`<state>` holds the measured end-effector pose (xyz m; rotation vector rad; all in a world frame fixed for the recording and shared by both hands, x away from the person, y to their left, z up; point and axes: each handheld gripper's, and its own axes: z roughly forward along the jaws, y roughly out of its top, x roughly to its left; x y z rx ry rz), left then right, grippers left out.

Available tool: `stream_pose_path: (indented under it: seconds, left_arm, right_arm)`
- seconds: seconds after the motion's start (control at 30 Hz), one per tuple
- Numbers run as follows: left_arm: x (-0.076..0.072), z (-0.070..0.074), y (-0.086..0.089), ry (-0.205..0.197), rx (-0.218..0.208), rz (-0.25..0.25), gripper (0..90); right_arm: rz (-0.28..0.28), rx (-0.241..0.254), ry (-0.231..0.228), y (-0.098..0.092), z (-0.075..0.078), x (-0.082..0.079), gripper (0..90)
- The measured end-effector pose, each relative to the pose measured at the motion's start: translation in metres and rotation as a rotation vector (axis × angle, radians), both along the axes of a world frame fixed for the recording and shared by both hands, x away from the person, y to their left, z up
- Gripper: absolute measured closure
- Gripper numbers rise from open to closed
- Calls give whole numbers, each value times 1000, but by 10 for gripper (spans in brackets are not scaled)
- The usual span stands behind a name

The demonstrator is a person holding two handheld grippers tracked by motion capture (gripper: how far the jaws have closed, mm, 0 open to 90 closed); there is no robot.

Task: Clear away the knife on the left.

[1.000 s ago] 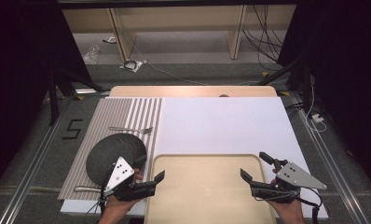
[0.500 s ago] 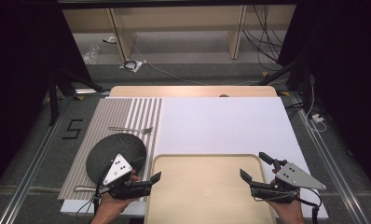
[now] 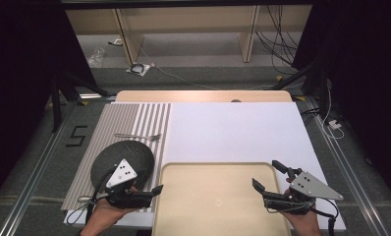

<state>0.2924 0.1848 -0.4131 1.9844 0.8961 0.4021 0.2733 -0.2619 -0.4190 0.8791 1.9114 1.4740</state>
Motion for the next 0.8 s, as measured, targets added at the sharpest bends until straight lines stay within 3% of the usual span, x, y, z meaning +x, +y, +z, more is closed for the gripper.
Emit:
stream_pose_path:
  seconds: [0.13, 0.43, 0.8]
  left_arm:
    - [2, 2, 6, 27, 63, -15, 208]
    - [2, 5, 19, 51, 130, -22, 213]
    - [3, 2, 29, 90, 178, -21, 216]
  right_arm:
    - [4, -7, -2, 1, 0, 0, 171]
    - [14, -6, 2, 1, 0, 0, 171]
    - [32, -15, 2, 3, -1, 0, 174]
